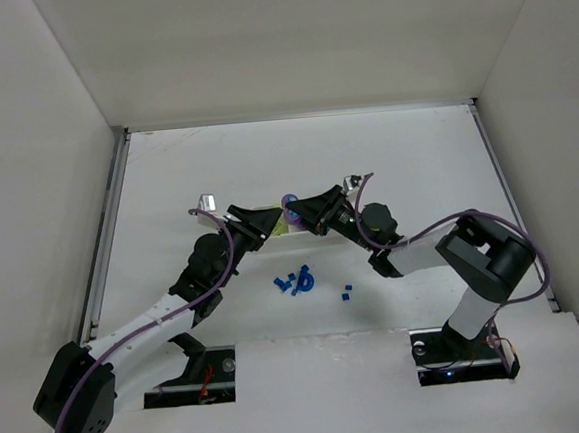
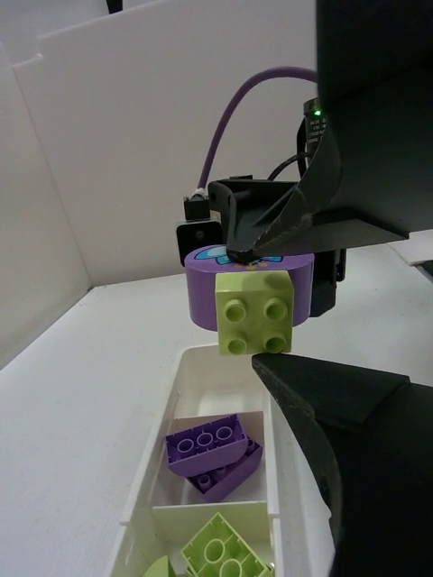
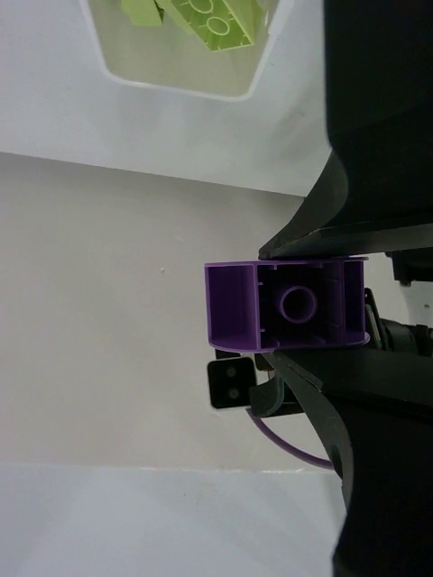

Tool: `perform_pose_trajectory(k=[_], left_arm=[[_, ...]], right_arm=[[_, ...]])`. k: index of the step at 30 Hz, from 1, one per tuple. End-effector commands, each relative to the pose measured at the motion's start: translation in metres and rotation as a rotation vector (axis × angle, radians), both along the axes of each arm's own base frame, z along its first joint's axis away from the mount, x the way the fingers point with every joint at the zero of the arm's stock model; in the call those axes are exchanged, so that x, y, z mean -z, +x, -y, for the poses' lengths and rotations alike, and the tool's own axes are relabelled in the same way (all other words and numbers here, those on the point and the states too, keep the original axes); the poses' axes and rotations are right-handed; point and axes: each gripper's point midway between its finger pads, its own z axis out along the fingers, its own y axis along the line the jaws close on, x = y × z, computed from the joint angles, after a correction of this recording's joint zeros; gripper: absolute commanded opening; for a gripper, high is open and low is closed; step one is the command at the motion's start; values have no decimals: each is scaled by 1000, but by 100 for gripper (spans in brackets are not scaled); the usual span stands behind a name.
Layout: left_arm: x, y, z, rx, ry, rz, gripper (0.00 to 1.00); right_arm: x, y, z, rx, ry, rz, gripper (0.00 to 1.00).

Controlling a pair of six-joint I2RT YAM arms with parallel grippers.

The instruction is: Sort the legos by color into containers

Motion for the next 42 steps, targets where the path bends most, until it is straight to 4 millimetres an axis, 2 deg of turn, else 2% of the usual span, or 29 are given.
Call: perform_pose_trajectory(k=[1, 5, 8, 15, 23, 33, 36, 42], left_arm=[[-26, 3, -3, -19, -80, 80, 41], [-27, 4, -4, -23, -86, 86, 34], [-26, 5, -3, -23, -88, 86, 34], [-25, 7, -1, -26, -99, 87, 43], [-20, 10, 1, -29, -87, 78, 41], [-16, 12, 2, -30, -86, 70, 44], [-18, 13, 4, -26, -85, 74, 40], [-24, 12, 8, -12, -81, 88, 18]], right_arm=[[-30, -7, 0, -40, 140, 43, 31], [-32, -7, -1, -50, 177, 33, 31], [-35, -9, -3, -67, 191, 32, 31], [-38, -11, -3, -86, 226, 28, 31], [-42, -13, -4, -100, 244, 31, 31], [-42, -17, 2, -101, 262, 30, 31], [-44, -17, 0, -108, 264, 33, 31], [-41, -17, 0, -103, 258, 30, 31]])
